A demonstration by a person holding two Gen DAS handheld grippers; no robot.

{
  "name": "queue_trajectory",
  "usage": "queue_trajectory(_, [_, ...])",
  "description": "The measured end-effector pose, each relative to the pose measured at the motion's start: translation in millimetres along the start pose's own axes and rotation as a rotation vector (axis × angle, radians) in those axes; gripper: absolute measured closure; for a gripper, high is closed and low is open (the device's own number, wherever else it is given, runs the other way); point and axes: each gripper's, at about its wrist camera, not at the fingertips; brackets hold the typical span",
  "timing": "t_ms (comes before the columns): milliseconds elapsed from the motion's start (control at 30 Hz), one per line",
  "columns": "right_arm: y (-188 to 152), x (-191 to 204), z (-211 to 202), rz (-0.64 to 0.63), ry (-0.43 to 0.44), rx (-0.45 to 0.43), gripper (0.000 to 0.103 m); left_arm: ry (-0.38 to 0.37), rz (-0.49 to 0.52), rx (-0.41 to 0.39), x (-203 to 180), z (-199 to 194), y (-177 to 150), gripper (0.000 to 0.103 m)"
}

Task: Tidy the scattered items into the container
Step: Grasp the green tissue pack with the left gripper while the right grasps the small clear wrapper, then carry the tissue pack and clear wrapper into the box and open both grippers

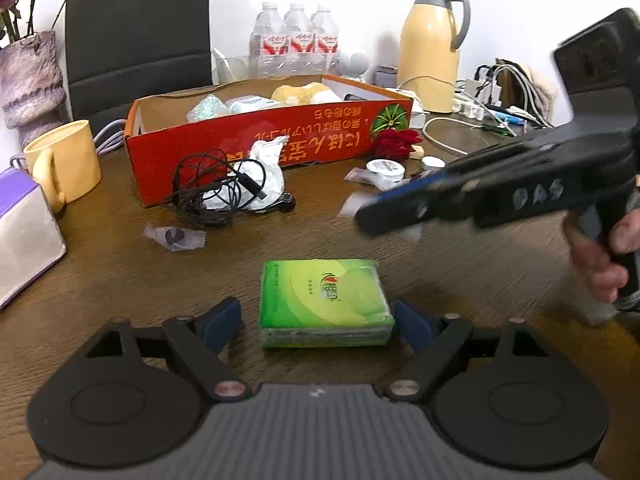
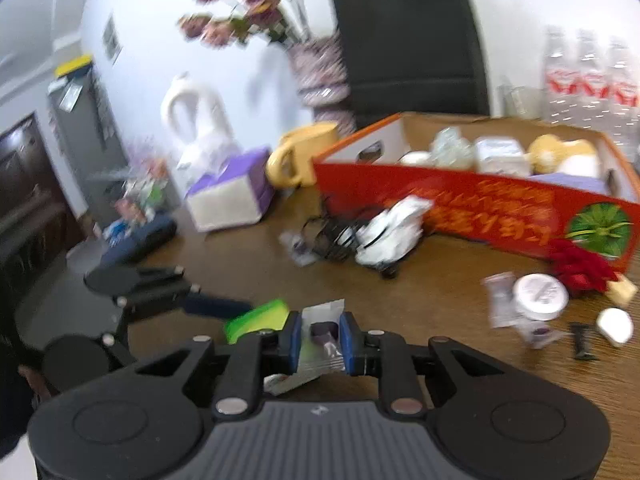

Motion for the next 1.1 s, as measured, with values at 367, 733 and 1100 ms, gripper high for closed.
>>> queue_trajectory(367, [-13,13,-37,-0.003,-0.368,-0.074,0.084,0.190,-0.159,-0.033,-14,-21,-1,0.039])
queue_trajectory(733, [-16,26,-69,0.014,-0.411,-0.186,0.084,0.302,-0.259,-0.174,-29,-51,29,0.039])
queue_trajectory(1100, [167,-64,-36,0.070,-0.364,-0.261,0.084,0.349,-0.286,-0.196,40,48,219,0.038])
Point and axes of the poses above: each gripper's, at about its wrist camera, not at the fingertips, and z roughly the way its jaws point, x to its left, y to its top, and after that the axes turned 11 degrees about y, right-handed
